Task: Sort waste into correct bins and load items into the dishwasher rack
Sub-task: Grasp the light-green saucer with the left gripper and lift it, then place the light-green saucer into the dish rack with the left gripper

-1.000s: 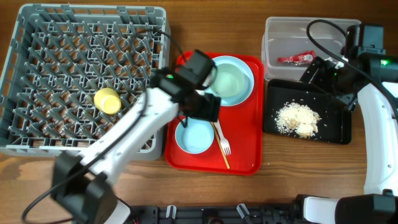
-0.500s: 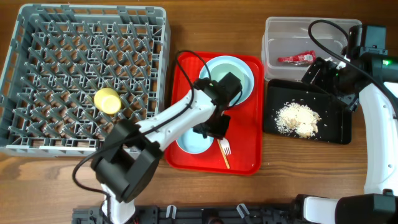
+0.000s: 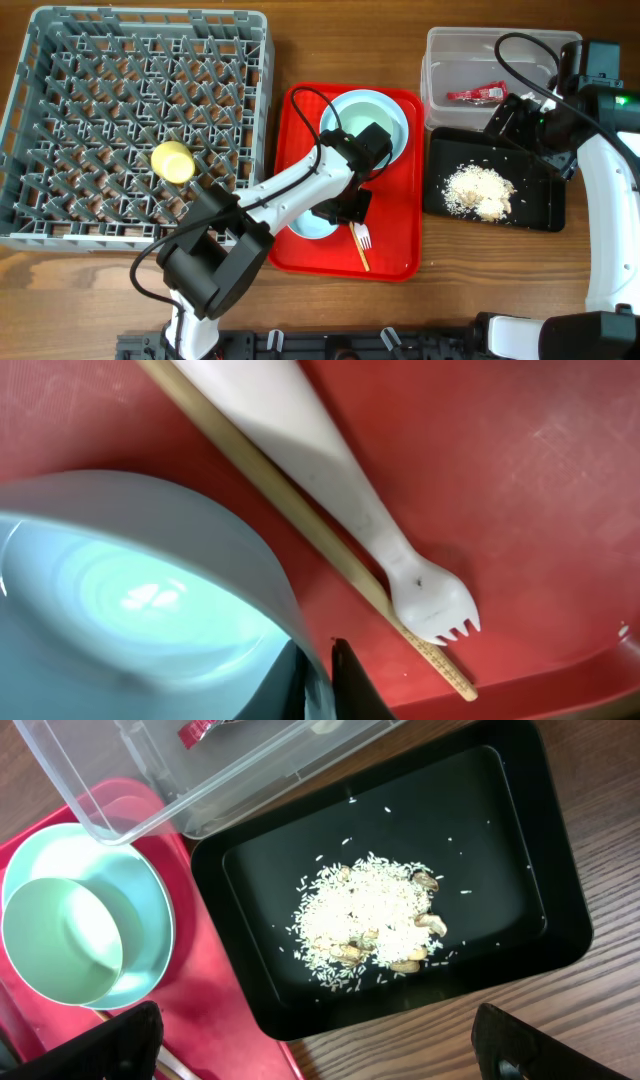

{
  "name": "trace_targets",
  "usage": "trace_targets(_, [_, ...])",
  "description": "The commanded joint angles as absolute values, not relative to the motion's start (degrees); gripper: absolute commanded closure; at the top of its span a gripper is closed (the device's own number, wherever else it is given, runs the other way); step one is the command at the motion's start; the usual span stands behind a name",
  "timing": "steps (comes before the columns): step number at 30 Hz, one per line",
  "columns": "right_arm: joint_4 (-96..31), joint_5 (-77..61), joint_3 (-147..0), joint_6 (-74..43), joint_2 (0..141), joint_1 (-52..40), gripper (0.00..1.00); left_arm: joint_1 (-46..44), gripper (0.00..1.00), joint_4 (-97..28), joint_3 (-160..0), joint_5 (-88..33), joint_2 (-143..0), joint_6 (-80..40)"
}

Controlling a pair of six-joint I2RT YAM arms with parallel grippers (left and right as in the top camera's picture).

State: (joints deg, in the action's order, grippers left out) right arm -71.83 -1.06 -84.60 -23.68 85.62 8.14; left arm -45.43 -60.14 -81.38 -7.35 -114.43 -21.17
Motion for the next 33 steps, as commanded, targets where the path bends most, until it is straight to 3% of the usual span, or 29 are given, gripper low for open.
trace_targets(1, [-72.0, -1.4, -84.8, -22.5, 85.3, 8.3, 0.0, -45.6, 0.96, -60.1, -79.8, -6.1, -115.2, -23.8])
trace_targets(14, [-72.1, -1.3, -84.8, -22.5, 85.3, 8.3, 0.0, -43.4, 0.96, -63.1, -84.3, -6.2, -108.8, -23.8])
trace_targets(25, [-72.3, -1.4, -84.8, -22.5, 85.3, 8.3, 0.0, -28.4, 0.96, -64.6, -93.1, -8.0, -93.6, -14.4])
trace_targets(33, [-72.3, -1.4, -84.8, -22.5, 85.3, 8.3, 0.0, -8.3, 0.96, -62.7, -93.1, -34.4, -92.0, 1.1])
